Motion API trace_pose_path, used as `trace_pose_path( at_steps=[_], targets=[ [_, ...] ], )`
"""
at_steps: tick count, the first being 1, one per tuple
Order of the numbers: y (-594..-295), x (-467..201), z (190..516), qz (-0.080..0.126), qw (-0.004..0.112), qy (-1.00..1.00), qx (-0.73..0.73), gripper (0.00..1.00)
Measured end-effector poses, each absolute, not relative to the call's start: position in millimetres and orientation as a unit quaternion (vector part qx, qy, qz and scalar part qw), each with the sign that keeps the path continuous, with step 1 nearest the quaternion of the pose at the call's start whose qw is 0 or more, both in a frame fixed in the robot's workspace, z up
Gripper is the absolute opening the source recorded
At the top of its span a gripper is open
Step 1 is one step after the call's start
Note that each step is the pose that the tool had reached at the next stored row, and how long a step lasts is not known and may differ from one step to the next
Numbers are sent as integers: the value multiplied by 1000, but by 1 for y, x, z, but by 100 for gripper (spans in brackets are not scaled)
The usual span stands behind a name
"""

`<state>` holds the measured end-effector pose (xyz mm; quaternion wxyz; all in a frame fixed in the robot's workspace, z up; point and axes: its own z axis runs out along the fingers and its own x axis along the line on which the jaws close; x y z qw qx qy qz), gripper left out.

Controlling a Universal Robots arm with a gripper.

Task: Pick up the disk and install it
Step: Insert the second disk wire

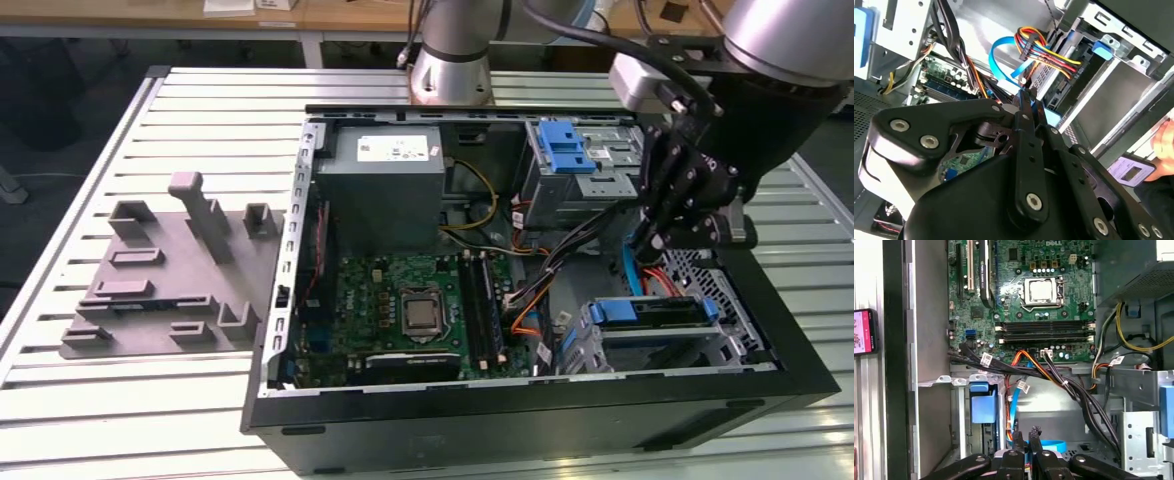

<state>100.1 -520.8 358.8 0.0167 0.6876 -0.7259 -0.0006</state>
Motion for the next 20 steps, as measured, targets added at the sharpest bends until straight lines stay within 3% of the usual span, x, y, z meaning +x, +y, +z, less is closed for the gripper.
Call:
trace_pose_path(
  at_steps=[20],
  targets=[
    [-539, 100, 352, -8, 10, -726, 688, 16]
  ],
)
